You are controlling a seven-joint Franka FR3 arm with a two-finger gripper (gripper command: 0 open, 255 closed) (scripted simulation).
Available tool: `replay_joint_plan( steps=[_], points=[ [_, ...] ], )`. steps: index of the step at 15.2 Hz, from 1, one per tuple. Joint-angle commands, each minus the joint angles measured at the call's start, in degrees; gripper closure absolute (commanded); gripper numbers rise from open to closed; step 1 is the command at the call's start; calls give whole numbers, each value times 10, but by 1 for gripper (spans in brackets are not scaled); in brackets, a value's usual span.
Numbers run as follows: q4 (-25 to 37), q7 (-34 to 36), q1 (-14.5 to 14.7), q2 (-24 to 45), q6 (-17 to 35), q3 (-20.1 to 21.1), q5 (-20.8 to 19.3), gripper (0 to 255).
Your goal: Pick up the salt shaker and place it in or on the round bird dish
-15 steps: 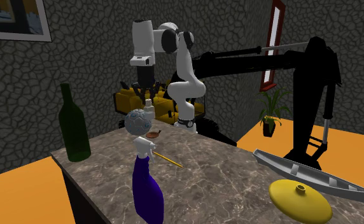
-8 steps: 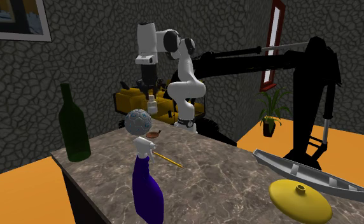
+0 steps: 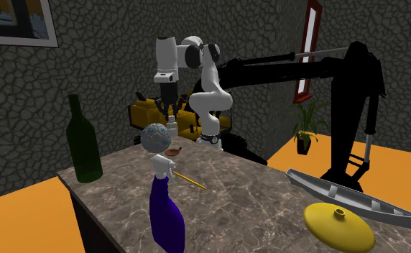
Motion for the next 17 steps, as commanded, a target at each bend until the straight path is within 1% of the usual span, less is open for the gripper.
replay_joint_plan(
  steps=[1, 12, 17],
  points=[
    [-14, 1, -1, 3, 18, -7, -5, 255],
    [-80, 6, -9, 29, 108, -44, -37, 255],
    [-80, 6, -9, 29, 108, -44, -37, 255]
  ],
)
